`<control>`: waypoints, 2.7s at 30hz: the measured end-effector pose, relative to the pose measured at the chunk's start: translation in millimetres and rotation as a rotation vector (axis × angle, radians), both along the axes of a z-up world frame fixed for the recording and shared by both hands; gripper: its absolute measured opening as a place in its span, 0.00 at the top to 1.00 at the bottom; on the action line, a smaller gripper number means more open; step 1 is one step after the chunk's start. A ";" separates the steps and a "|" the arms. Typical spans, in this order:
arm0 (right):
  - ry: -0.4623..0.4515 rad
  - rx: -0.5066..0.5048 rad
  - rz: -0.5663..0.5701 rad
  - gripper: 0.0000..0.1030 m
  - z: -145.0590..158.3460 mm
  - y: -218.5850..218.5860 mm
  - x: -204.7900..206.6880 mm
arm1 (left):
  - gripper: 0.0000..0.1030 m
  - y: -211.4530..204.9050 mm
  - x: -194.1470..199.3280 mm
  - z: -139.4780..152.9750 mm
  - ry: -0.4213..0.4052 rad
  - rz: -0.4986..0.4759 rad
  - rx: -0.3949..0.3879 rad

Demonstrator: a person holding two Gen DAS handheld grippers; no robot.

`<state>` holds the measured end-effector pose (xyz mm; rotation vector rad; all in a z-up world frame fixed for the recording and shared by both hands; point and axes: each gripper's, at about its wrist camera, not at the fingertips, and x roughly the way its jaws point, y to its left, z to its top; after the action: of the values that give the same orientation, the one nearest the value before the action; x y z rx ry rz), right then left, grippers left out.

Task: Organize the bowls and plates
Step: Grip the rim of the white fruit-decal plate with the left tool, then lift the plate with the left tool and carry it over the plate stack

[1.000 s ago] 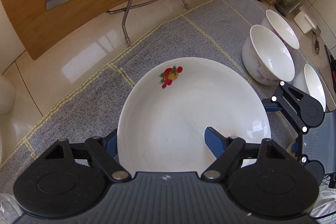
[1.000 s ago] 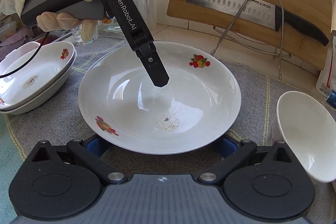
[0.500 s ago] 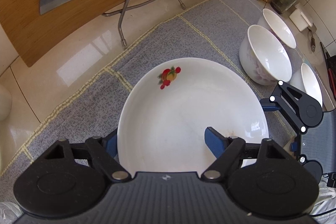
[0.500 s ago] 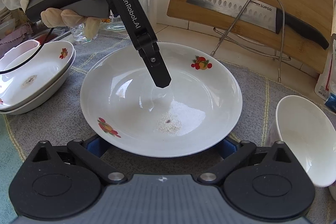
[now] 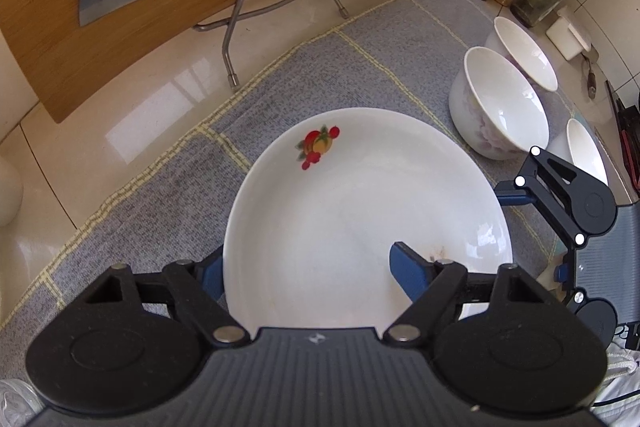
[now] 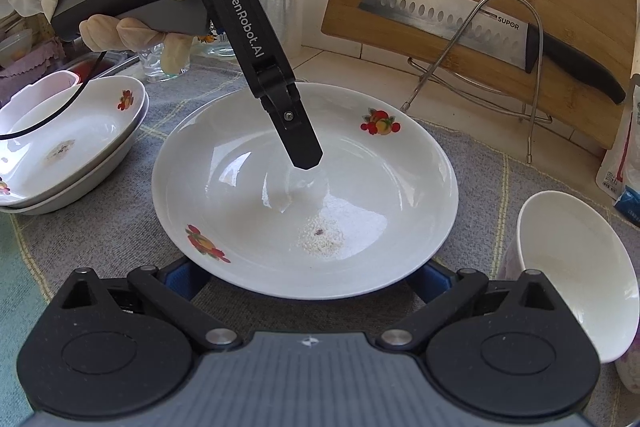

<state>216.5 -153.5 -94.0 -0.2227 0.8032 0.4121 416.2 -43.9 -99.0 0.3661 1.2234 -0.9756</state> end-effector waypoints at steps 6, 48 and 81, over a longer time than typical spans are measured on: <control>-0.012 -0.010 0.018 0.00 7.4 2.0 -4.0 | 0.22 6.5 -5.8 9.0 -0.007 0.011 -0.012; -0.046 0.022 0.383 0.00 55.0 98.2 -50.8 | 0.22 159.1 -114.6 62.2 -0.101 0.356 -0.060; -0.003 -0.001 0.450 0.00 40.5 134.8 -50.8 | 0.21 198.0 -119.5 22.0 -0.028 0.362 0.059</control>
<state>165.7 -18.7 -53.6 -0.4074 0.7482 0.8338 296.7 154.1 -77.0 0.1931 1.2424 -0.6228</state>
